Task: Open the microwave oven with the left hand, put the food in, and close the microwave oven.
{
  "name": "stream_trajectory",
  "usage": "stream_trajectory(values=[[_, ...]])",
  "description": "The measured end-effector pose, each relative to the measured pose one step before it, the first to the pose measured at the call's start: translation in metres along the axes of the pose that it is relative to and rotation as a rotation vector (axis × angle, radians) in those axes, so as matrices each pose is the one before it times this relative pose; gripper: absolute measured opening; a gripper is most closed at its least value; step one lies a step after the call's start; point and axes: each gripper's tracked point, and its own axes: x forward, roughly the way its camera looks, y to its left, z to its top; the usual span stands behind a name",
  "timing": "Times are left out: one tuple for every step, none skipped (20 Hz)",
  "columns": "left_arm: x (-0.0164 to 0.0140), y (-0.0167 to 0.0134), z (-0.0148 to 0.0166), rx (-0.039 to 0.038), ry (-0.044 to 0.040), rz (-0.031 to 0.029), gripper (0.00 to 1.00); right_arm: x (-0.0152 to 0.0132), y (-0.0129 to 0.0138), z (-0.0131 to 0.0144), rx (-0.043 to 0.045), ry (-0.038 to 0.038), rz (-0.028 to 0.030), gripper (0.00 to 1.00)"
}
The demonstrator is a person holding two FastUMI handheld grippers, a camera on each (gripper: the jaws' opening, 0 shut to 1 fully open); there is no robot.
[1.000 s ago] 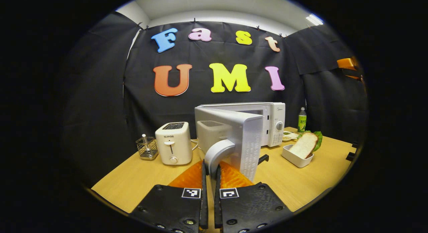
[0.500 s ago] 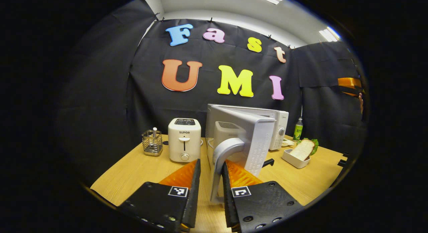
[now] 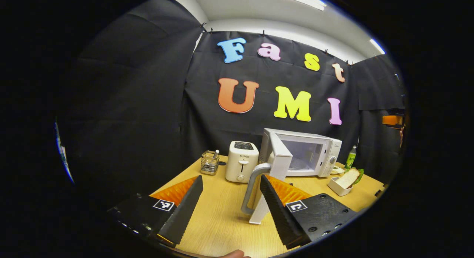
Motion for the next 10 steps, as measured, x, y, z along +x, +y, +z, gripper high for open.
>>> stream_trajectory(values=[[-0.00723, -0.00455, 0.00973, 0.00576, -0.00348, 0.00066, 0.93, 0.00652, -0.00541, -0.00291, -0.00491, 0.02287, -0.00522, 0.90], [-0.00769, -0.00672, 0.00990, 0.00807, -0.00478, 0.00035, 0.93, 0.00688, -0.00491, -0.00271, 0.00050, 0.01648, 0.00052, 0.99], [-0.00572, -0.00474, 0.01046, 0.02558, -0.00426, 0.02024, 0.80, 0.00928, -0.00466, -0.00122, -0.00763, 0.01752, 0.00773, 0.99], [-0.00217, 0.00188, 0.00611, 0.03618, 0.00473, 0.04423, 0.93, 0.01027, -0.00939, -0.00315, -0.00112, 0.01552, -0.00450, 0.99], [-0.00350, -0.00105, 0.00990, 0.02777, 0.00002, 0.02960, 0.95, 0.01126, -0.01228, -0.00525, -0.00135, 0.02388, -0.01405, 0.99], [-0.00559, -0.00761, 0.01355, 0.01061, -0.00255, 0.01571, 0.95, 0.01256, -0.01330, -0.00858, 0.00342, 0.03052, -0.01729, 0.99], [-0.00342, -0.00905, 0.01253, -0.00448, -0.00794, 0.00200, 0.95, 0.01300, -0.01177, -0.00866, 0.00371, 0.03778, -0.01265, 0.99], [-0.00492, -0.01472, 0.01112, -0.01241, -0.00902, -0.01154, 0.95, 0.01336, -0.00692, -0.01172, -0.00112, 0.04917, 0.00474, 0.99], [-0.00265, -0.01335, 0.00921, -0.01536, -0.01004, -0.01410, 0.84, 0.01260, -0.00656, -0.00999, 0.00585, 0.04300, 0.01227, 0.99], [0.00013, -0.01274, 0.00491, -0.01899, 0.00095, -0.01251, 0.95, 0.01151, -0.00643, -0.00993, 0.00489, 0.04541, 0.02384, 0.99]])
